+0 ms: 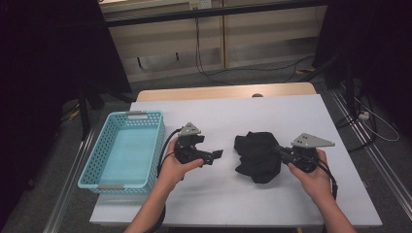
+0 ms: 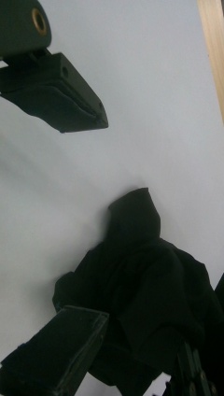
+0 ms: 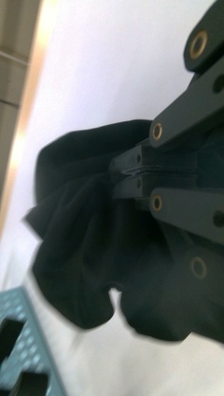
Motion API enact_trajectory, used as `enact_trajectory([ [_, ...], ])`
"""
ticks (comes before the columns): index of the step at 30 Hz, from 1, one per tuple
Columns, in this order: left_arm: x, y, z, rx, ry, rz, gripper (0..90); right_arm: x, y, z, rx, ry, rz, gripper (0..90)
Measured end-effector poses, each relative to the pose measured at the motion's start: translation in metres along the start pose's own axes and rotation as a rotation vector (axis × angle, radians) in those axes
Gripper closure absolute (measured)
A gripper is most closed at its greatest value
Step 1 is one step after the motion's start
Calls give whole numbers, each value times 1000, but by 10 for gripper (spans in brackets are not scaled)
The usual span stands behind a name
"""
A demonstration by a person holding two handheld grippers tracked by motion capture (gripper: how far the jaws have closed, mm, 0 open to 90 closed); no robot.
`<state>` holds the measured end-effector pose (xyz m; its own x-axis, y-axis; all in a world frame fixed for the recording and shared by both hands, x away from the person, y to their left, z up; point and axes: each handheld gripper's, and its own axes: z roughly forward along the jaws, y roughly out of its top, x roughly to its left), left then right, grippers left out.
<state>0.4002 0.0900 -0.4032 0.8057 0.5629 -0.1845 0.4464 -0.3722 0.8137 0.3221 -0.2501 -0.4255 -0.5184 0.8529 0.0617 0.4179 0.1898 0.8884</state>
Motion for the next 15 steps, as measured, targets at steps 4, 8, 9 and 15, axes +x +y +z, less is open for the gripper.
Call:
enact_trajectory([
  [4, 0, -1, 1, 6, -2, -3, 72, -9, -10, 4, 74, -62, -3, 881],
  [8, 1, -2, 1, 6, 2, -6, 72, -17, -15, 3, 89, -74, 40, 874],
  [9, 1, -2, 1, 3, 1, -8, 72, -17, -15, 2, 88, -85, 24, 871],
  [15, 0, -1, 0, 7, 2, 1, 72, -18, -15, -2, 100, -110, 9, 847],
])
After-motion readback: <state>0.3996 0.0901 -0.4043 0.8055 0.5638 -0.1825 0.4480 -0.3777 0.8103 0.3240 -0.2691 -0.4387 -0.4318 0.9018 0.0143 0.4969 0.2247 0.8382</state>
